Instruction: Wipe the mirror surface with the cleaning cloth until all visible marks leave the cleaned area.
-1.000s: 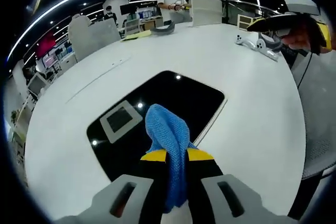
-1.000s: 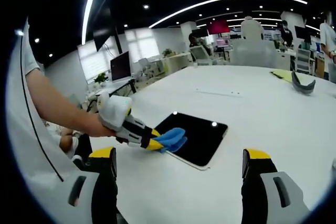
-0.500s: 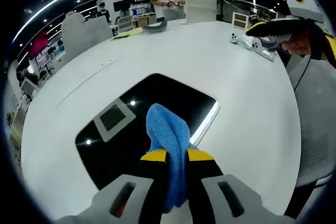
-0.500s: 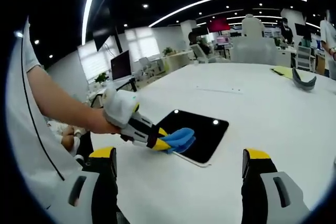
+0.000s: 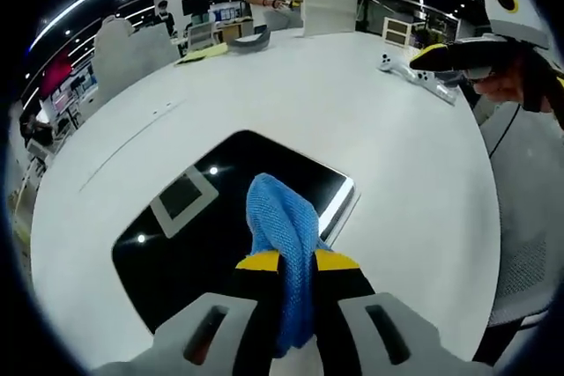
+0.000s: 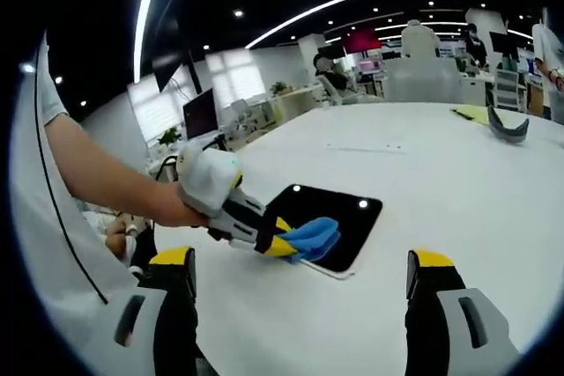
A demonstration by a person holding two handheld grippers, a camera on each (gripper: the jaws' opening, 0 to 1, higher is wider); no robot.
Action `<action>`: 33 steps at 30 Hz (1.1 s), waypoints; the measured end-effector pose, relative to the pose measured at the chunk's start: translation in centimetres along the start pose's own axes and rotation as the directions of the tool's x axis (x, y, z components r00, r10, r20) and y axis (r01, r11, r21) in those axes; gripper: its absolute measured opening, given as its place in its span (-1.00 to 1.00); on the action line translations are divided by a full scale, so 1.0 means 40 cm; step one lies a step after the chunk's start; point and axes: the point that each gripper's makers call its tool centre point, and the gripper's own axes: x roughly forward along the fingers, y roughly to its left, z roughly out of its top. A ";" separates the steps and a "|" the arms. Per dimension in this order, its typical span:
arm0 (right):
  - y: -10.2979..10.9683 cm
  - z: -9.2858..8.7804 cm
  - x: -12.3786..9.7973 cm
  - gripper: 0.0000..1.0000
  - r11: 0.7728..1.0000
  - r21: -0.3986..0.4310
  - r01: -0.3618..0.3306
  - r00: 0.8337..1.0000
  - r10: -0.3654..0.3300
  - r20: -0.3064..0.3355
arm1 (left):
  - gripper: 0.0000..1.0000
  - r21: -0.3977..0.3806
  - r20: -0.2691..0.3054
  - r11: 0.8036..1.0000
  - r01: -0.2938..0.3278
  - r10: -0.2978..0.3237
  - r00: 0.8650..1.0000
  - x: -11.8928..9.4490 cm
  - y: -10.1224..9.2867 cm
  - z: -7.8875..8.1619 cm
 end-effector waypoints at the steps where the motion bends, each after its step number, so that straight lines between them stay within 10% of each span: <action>1: -0.001 -0.002 0.000 1.00 1.000 0.000 0.000 1.000 0.000 0.000 | -0.81 0.001 0.000 1.000 0.001 -0.001 1.000 0.003 -0.001 0.003; 33: -0.022 -0.019 -0.007 1.00 1.000 0.028 0.010 1.000 -0.009 -0.008 | -0.81 0.062 0.004 0.995 0.074 -0.074 0.997 0.057 -0.059 0.061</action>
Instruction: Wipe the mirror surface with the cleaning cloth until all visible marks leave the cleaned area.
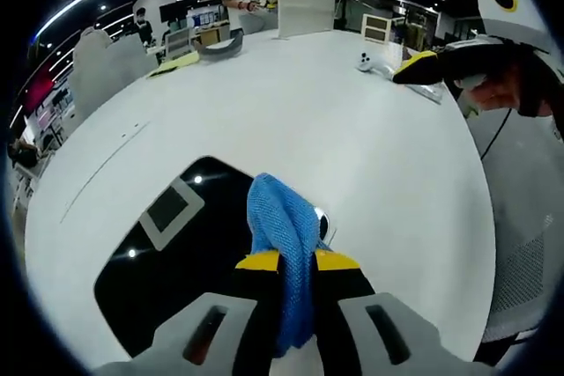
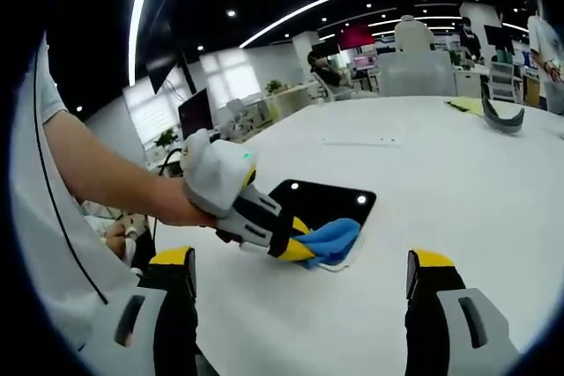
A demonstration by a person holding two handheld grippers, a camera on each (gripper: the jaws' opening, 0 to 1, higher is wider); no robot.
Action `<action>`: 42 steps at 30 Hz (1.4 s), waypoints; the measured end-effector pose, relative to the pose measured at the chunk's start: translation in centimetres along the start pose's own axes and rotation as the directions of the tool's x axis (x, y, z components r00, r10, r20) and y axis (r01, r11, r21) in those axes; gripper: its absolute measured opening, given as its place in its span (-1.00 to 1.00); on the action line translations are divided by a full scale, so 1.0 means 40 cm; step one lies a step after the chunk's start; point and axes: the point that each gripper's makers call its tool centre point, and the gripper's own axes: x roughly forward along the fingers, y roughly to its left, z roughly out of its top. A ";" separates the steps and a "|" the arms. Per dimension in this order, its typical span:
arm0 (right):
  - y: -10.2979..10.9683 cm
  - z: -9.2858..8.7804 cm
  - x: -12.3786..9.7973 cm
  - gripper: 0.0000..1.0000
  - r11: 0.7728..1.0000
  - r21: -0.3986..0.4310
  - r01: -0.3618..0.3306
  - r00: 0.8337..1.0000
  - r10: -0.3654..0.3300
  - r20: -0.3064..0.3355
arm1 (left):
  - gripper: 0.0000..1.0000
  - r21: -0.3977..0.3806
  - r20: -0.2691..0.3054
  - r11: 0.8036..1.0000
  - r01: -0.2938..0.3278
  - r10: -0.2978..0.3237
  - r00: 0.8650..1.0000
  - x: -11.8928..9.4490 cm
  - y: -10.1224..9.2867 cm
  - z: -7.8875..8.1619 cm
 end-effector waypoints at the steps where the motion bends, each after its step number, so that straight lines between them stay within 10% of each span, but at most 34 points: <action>1: 0.000 0.000 0.000 1.00 1.000 -0.002 0.000 1.000 0.000 0.000 | -0.81 0.002 -0.001 1.000 0.001 -0.001 1.000 0.000 -0.001 0.000; 42: -0.003 -0.012 -0.003 1.00 1.000 0.022 -0.013 1.000 0.013 -0.009 | -0.80 -0.050 -0.023 0.999 0.012 -0.013 1.000 0.014 0.012 0.015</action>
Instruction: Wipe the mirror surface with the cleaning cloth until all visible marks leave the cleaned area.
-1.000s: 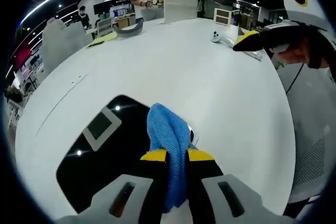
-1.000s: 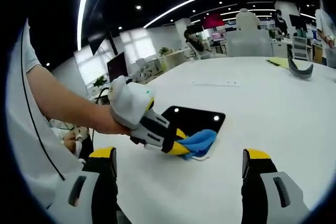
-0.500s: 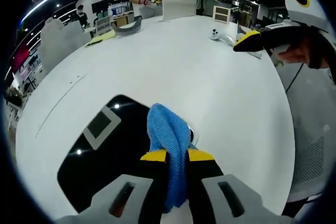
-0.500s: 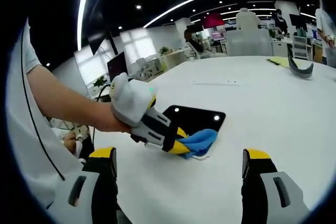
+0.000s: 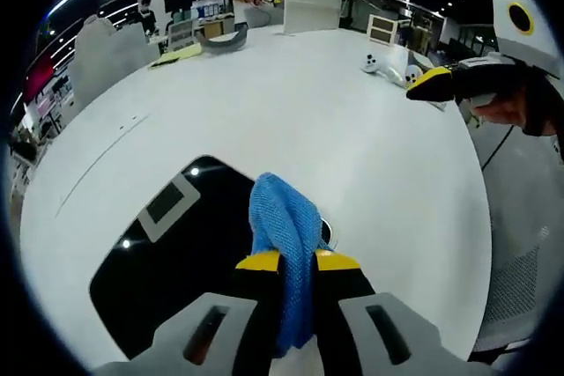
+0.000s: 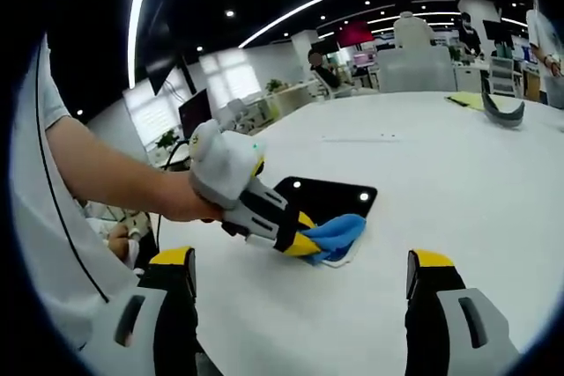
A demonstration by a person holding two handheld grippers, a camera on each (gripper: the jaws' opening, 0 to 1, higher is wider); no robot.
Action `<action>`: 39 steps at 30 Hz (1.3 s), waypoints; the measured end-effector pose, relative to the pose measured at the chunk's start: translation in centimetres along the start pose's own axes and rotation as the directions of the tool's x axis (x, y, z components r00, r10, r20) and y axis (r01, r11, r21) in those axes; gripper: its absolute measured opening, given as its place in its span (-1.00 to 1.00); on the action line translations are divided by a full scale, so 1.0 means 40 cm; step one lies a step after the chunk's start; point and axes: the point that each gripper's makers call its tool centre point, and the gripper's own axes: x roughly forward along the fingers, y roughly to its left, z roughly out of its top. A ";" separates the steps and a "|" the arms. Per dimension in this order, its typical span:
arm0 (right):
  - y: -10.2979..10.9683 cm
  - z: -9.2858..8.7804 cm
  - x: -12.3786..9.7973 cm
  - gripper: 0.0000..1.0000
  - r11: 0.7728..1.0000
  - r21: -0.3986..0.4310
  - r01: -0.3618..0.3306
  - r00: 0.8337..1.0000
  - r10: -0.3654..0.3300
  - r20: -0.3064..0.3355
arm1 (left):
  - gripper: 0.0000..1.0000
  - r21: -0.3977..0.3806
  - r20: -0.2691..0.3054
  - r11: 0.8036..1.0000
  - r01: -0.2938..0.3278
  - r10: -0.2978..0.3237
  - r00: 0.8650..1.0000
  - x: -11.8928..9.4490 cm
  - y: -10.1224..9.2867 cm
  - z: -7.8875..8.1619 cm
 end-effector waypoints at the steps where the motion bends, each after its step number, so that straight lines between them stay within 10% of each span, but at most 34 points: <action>1: 0.000 0.002 0.000 1.00 1.000 -0.002 -0.001 1.000 0.001 0.004 | -0.80 0.000 0.000 1.000 -0.001 0.001 1.000 0.001 0.003 0.002; 39: -0.025 -0.004 0.021 1.00 1.000 0.021 0.004 1.000 -0.004 -0.024 | -0.81 -0.059 0.040 0.996 -0.071 0.073 0.997 0.034 0.165 0.057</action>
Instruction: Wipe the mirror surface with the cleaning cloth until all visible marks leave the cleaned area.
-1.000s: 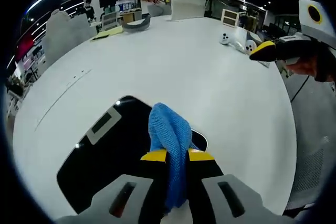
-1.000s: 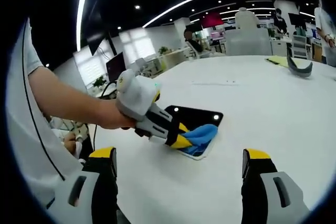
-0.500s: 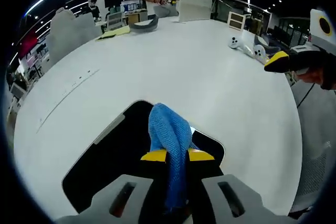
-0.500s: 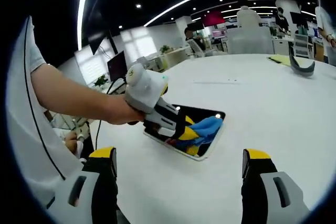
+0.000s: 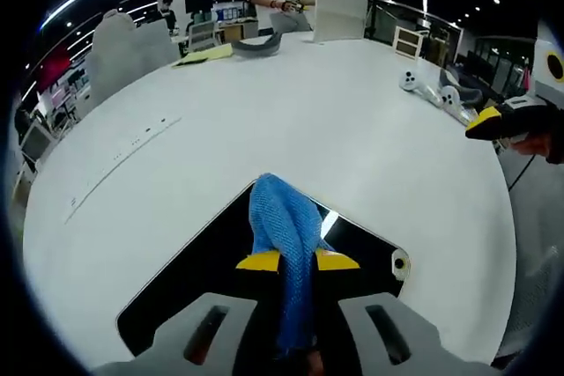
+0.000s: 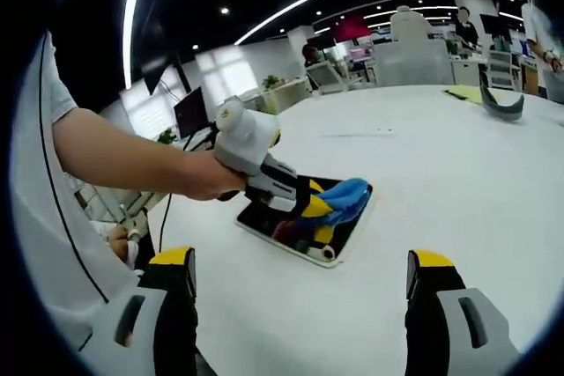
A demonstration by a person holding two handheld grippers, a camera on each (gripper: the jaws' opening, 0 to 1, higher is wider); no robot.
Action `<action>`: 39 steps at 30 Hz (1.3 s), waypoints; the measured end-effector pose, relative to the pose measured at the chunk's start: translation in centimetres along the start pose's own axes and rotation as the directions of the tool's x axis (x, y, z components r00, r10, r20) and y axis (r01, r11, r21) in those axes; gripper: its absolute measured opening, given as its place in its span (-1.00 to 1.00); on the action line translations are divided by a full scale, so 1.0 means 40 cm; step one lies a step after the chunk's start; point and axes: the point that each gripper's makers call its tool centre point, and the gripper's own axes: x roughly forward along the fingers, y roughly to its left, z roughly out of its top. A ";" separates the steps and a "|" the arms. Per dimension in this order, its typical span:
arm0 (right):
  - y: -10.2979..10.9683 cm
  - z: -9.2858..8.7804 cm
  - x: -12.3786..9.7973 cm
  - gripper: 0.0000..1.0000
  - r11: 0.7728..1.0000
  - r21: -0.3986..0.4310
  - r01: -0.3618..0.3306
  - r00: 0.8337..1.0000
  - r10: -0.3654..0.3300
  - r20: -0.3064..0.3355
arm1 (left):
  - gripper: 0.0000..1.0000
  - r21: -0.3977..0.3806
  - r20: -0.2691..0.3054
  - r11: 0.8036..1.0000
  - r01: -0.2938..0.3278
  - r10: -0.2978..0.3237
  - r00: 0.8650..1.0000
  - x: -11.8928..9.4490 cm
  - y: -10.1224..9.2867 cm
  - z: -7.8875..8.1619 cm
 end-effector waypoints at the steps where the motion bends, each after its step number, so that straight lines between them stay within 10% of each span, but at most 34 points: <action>1: 0.000 0.000 0.001 1.00 1.000 0.000 0.000 1.000 0.000 0.000 | -0.81 -0.002 0.000 1.000 -0.002 0.002 1.000 0.001 0.003 0.001; 39: -0.004 0.038 0.014 1.00 1.000 0.004 -0.010 1.000 0.010 0.009 | -0.81 -0.064 0.039 0.995 -0.077 0.080 0.996 0.016 0.109 0.025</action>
